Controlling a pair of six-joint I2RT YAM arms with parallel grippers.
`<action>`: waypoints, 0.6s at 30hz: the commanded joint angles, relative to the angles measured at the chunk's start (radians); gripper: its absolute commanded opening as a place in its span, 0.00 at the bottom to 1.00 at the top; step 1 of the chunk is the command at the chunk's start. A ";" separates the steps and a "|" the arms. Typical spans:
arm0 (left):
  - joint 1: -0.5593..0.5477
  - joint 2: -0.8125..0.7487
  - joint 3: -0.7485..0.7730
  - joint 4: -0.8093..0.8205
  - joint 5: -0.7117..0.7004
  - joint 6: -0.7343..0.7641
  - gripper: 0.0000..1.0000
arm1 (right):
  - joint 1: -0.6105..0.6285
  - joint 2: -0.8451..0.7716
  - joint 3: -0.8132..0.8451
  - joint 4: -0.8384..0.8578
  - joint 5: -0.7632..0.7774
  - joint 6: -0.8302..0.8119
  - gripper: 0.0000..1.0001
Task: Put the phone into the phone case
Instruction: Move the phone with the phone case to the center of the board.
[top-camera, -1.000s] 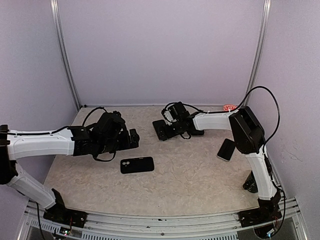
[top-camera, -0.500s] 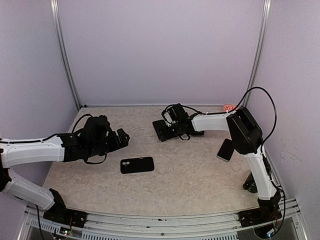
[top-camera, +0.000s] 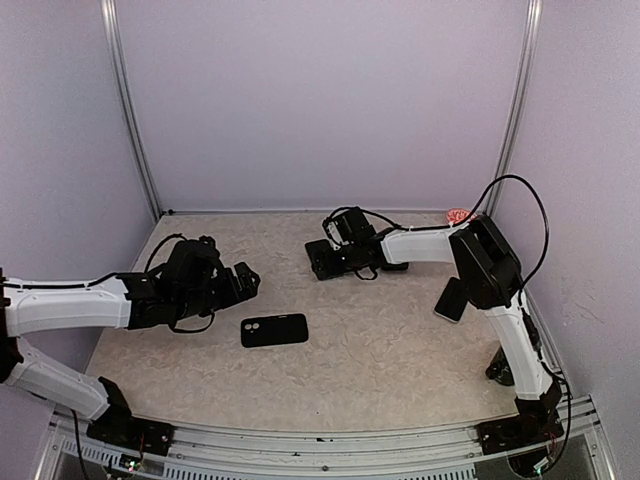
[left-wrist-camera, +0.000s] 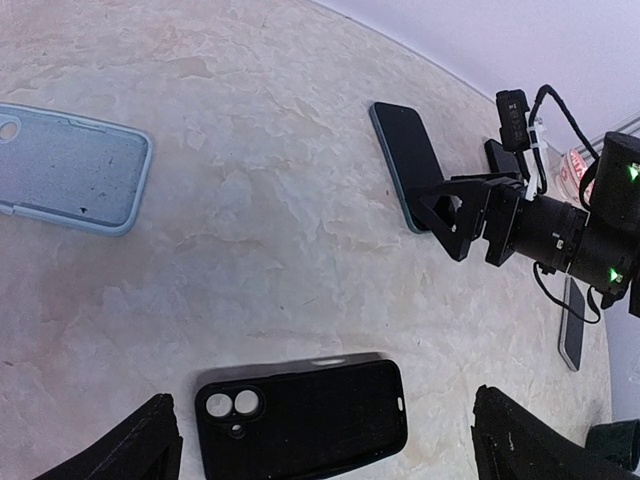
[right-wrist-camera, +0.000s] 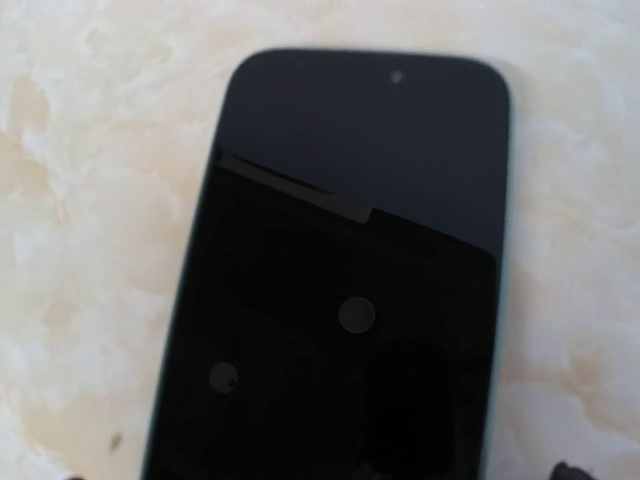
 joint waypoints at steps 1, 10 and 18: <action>0.006 0.001 -0.022 0.031 -0.002 -0.005 0.99 | 0.026 0.066 0.028 -0.032 0.025 0.026 1.00; 0.010 -0.006 -0.046 0.036 -0.005 -0.006 0.99 | 0.048 0.098 0.048 -0.059 0.107 0.007 1.00; 0.017 -0.014 -0.057 0.041 -0.004 -0.005 0.99 | 0.064 0.120 0.042 -0.077 0.162 -0.019 0.99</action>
